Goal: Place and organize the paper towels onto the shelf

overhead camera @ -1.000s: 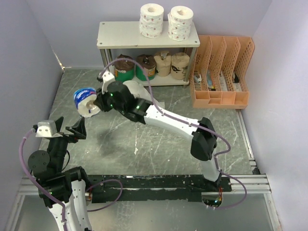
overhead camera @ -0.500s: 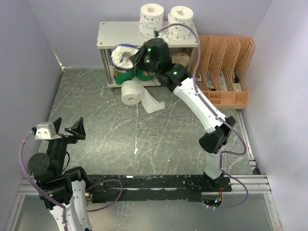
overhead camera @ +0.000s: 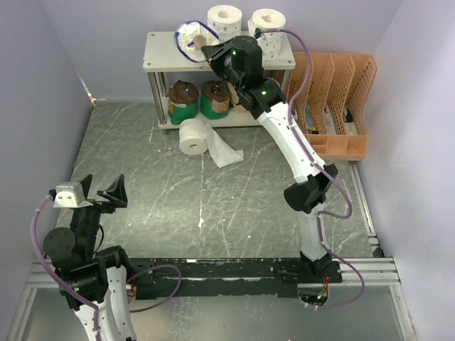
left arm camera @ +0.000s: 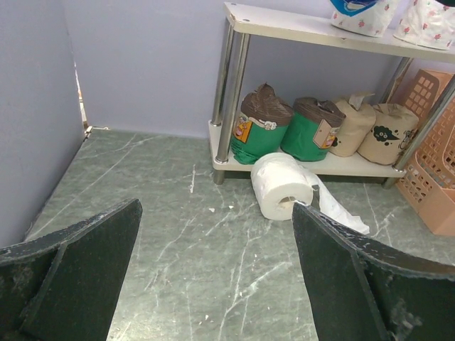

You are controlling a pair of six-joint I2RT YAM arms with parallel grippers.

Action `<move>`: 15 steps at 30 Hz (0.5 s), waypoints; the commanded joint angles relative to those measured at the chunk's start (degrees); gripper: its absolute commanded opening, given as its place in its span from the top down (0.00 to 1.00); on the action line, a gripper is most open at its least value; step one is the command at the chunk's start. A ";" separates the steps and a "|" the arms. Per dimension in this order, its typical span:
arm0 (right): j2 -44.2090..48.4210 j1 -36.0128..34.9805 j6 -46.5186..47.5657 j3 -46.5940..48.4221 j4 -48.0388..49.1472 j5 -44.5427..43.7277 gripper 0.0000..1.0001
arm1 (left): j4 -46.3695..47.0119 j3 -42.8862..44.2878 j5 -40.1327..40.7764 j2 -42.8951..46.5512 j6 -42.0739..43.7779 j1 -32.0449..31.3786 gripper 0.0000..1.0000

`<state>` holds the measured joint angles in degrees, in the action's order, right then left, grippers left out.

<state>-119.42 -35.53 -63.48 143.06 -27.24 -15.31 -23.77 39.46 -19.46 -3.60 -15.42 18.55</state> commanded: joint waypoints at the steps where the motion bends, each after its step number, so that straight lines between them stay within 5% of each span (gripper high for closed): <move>1: -3.23 1.55 -7.35 4.23 6.18 1.05 1.00 | 1.21 -0.27 0.29 0.95 0.34 -0.33 0.01; 15: -4.38 4.05 -8.03 2.25 11.97 4.53 0.96 | 1.53 -0.35 0.34 1.19 0.22 -0.37 0.01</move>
<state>-125.47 -31.81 -71.96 144.46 -22.92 -11.35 -23.77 39.46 -19.46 -3.29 -15.42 18.24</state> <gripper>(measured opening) 0.196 0.990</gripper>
